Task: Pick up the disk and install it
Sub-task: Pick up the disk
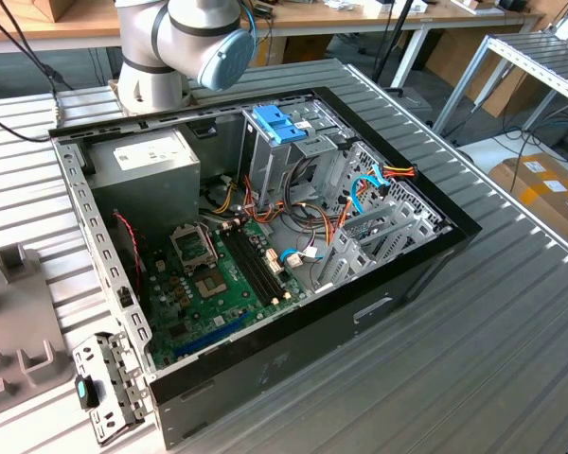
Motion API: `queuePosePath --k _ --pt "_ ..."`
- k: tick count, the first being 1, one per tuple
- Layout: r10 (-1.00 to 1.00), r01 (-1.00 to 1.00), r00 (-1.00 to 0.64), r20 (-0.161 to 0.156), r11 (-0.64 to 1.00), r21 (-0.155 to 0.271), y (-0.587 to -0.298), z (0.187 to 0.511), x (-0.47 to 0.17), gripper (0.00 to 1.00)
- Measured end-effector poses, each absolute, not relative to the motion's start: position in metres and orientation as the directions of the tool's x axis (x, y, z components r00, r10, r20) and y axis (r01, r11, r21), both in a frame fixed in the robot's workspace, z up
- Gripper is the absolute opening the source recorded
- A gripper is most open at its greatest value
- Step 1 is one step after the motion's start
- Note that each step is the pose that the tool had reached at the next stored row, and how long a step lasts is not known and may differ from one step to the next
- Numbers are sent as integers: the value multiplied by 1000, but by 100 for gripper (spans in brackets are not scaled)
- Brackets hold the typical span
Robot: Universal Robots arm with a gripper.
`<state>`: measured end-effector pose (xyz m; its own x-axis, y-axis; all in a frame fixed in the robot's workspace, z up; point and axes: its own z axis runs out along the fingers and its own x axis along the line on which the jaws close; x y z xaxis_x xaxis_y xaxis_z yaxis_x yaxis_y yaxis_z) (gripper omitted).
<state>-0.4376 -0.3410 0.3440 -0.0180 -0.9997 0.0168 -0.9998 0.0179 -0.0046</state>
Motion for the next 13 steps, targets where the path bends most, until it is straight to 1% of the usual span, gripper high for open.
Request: queuePosePath --k 13 --pt "-1000 -1000 -18 17 18 -4 -341 386 -438 35"
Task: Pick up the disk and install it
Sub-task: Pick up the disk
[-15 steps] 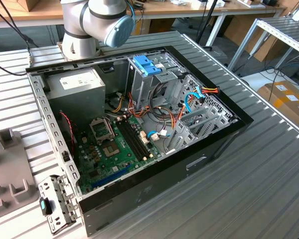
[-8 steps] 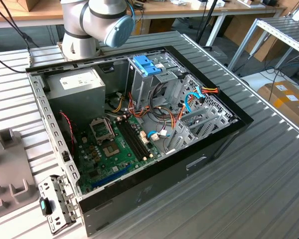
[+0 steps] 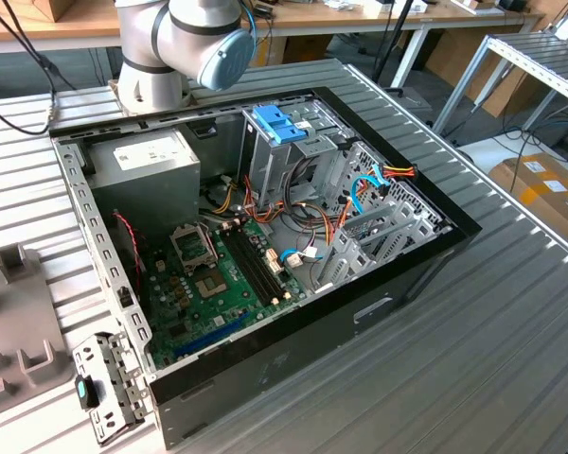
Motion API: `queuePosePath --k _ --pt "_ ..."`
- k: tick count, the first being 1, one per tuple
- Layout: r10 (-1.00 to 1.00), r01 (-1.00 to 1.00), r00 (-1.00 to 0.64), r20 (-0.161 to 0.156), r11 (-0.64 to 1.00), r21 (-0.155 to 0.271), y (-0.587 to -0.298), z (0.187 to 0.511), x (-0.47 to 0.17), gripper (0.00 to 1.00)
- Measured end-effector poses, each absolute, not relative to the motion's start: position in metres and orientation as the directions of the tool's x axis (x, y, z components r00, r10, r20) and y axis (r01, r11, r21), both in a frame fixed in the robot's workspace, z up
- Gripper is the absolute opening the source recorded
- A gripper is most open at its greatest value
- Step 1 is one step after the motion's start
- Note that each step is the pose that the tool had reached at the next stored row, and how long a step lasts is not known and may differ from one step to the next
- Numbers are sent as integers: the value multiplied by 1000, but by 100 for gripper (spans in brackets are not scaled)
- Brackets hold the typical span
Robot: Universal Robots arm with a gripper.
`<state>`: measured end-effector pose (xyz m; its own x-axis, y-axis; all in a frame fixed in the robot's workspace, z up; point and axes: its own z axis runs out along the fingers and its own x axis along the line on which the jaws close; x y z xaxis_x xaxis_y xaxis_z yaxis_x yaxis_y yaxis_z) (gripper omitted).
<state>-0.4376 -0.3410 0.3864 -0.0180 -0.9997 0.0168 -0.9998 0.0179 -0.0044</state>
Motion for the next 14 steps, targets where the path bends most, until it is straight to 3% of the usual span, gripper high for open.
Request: queuePosePath --k 14 --pt "-1000 -1000 -18 17 18 -4 -341 406 -438 35"
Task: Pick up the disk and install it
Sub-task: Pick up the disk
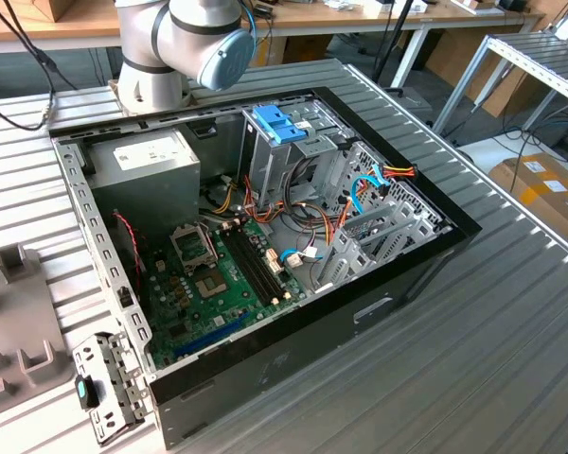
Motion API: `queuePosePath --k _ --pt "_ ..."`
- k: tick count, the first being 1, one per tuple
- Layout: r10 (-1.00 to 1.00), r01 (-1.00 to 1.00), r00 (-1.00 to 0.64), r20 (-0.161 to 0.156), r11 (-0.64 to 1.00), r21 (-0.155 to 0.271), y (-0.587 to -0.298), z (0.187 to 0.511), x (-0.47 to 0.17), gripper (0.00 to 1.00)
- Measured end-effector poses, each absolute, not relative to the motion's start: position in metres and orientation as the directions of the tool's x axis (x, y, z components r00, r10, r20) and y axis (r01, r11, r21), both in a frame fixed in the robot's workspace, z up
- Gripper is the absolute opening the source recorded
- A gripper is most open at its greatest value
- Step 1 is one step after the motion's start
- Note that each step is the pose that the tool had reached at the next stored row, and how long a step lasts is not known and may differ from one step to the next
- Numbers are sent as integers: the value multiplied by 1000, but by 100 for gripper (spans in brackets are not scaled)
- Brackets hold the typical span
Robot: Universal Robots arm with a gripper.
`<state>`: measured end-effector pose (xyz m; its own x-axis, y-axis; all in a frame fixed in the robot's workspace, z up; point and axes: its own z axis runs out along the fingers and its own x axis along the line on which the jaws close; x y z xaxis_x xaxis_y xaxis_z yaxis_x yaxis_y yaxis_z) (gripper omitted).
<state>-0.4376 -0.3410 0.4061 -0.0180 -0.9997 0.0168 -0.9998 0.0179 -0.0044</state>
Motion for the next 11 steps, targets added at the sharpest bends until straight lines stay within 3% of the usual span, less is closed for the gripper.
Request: queuePosePath --k 11 --pt "-1000 -1000 -18 17 18 -5 -341 421 -438 35"
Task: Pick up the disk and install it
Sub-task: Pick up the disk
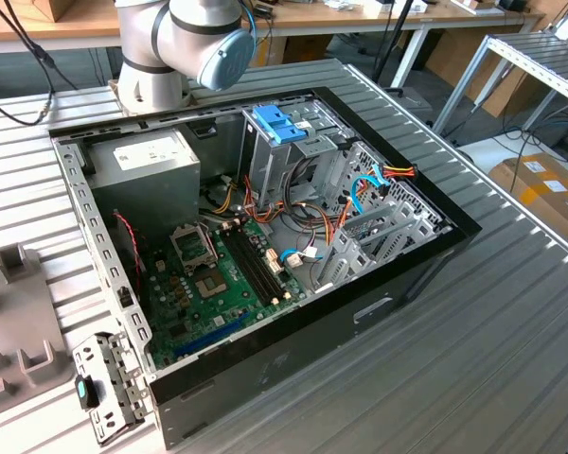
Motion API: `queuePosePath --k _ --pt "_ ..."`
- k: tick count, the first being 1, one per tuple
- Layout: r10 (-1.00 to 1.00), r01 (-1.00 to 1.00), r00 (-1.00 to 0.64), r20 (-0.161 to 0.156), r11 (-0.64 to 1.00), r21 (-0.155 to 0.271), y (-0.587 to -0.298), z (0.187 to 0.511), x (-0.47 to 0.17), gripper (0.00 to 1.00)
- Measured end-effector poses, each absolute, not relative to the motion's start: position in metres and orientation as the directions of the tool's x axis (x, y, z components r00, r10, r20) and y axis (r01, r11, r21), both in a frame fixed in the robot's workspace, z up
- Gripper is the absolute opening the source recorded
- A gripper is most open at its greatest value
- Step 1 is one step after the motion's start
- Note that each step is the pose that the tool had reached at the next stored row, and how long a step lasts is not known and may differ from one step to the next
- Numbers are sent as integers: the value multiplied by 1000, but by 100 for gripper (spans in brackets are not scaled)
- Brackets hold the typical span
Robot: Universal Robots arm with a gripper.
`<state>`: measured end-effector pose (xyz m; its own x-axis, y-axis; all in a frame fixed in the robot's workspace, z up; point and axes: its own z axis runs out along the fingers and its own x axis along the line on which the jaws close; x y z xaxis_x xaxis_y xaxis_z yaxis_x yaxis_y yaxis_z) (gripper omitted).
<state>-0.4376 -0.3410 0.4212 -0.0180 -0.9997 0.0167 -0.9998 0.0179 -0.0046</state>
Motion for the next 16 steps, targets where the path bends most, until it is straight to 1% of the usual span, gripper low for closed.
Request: queuePosePath --k 16 --pt "-1000 -1000 -18 17 18 -4 -341 434 -438 35"
